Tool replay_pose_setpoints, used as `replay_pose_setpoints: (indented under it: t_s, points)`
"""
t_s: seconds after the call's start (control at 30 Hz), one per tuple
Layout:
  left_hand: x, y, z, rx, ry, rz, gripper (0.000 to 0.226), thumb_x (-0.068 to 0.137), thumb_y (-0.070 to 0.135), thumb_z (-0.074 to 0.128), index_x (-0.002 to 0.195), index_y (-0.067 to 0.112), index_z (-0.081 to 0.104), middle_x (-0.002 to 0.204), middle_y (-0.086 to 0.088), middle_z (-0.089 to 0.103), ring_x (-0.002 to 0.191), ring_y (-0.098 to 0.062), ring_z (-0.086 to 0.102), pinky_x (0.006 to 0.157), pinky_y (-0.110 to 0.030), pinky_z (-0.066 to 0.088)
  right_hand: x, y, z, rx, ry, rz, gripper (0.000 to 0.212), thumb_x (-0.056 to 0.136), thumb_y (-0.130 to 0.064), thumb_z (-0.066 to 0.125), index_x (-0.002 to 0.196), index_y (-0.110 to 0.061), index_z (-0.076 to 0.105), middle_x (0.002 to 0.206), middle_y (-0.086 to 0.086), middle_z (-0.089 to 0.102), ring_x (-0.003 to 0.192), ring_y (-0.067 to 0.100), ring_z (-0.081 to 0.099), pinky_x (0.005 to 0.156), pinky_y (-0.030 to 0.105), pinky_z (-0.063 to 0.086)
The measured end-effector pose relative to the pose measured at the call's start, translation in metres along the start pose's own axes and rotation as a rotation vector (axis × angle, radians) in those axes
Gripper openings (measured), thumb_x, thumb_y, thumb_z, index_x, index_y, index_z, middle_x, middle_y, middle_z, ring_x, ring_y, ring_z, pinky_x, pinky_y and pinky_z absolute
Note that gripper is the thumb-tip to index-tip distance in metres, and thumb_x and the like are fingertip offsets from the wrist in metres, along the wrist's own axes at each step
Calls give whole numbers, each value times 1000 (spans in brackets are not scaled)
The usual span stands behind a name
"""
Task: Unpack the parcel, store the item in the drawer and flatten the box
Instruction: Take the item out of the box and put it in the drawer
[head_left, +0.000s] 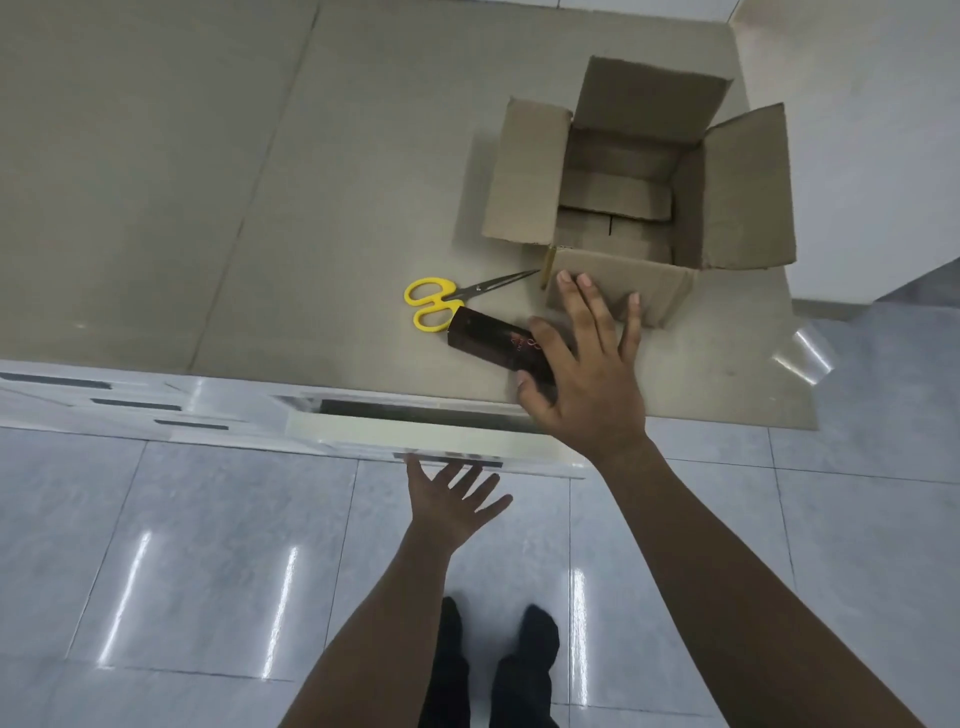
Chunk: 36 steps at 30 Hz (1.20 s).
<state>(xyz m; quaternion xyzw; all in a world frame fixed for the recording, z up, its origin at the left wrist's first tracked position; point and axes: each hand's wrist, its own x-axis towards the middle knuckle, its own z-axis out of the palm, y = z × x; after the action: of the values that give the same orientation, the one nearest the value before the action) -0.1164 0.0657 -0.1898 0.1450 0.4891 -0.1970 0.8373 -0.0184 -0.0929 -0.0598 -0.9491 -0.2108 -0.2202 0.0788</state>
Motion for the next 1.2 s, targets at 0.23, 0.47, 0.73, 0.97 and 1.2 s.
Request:
replay_pose_setpoints:
  t_s: [0.23,0.47,0.73,0.97,1.2]
  points:
    - [-17,-14,-33,-32,1,-30,86,77,75,52,129,6,53,132,-19,56,118,-46,54,86,-70,48,-1,-4,-5,19,-64,21,42,82,-37,55,115,-12,63,147,16,45,142,30,32,112,67,14]
    - [-23,-18,-51,-24,0,-59,84,79,75,49,126,5,55,132,-18,57,117,-44,56,86,-66,51,-49,-33,-16,282,-48,20,44,85,-38,51,117,-9,59,120,8,62,119,26,52,115,50,19]
    - [-31,-16,-56,-1,-12,-91,79,82,71,49,124,5,59,130,-20,60,116,-45,57,81,-66,52,-110,-50,33,544,-547,452,37,89,-17,61,124,-13,55,109,10,65,97,28,61,84,34,50]
    - [-36,-9,-59,-15,-58,-130,73,90,64,42,134,7,50,137,-21,54,123,-45,51,85,-68,50,-77,-42,83,437,-798,462,42,83,-14,61,123,-19,52,116,9,62,107,30,54,84,34,45]
    - [-61,-8,-57,-14,-176,-135,68,89,62,44,131,9,52,143,-15,50,128,-41,48,94,-64,45,-72,-46,52,322,-861,274,39,90,-17,54,129,-16,52,131,7,55,123,29,46,98,39,44]
